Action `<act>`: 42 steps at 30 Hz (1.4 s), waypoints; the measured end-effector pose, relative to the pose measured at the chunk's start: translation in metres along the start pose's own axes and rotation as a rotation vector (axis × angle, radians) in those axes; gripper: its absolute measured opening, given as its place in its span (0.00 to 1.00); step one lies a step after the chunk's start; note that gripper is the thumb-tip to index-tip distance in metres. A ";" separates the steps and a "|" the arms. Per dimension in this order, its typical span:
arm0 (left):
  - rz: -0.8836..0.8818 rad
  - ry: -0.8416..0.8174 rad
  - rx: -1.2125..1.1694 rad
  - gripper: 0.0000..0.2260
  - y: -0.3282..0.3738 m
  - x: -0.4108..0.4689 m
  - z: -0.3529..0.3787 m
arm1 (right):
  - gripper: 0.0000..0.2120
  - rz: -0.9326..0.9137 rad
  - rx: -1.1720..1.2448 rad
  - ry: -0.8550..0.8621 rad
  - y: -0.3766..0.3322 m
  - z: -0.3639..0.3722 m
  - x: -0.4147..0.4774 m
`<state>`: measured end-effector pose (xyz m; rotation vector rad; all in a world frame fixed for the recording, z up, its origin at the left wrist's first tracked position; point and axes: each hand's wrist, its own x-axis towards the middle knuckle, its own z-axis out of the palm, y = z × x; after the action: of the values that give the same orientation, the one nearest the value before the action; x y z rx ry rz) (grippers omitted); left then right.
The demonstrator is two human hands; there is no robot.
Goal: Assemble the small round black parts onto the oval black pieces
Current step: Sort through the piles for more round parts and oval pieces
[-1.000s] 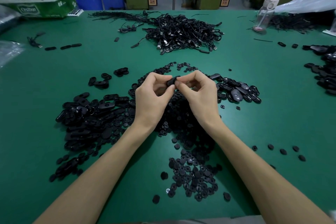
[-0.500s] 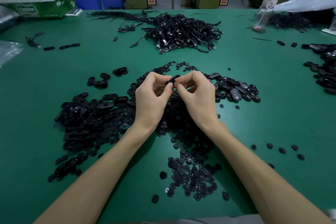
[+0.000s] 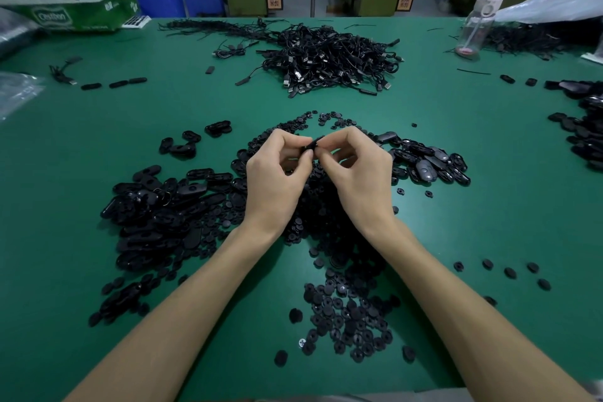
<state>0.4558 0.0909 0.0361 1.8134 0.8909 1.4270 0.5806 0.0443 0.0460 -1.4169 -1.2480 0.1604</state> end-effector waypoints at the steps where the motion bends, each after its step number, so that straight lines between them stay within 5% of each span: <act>1: -0.001 -0.001 -0.003 0.06 0.000 0.000 0.000 | 0.04 0.010 0.021 0.006 0.000 -0.001 0.000; 10: -0.046 -0.035 -0.083 0.07 0.002 0.001 -0.003 | 0.05 0.005 0.033 -0.014 -0.004 -0.006 0.003; 16: -0.031 -0.077 -0.109 0.07 0.000 0.006 -0.005 | 0.15 0.096 0.151 -0.043 -0.003 -0.008 0.005; 20: -0.025 -0.119 -0.083 0.06 -0.003 0.007 -0.005 | 0.07 0.141 0.180 -0.082 -0.001 -0.008 0.005; 32: -0.093 -0.127 -0.096 0.06 -0.004 0.008 -0.009 | 0.06 0.199 0.280 -0.108 0.005 -0.008 0.006; 42: -0.097 -0.080 0.009 0.07 -0.006 0.007 -0.006 | 0.06 0.041 0.062 -0.114 0.005 -0.002 0.001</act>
<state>0.4501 0.1002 0.0359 1.7964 0.9328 1.2833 0.5856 0.0453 0.0434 -1.3963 -1.2969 0.3086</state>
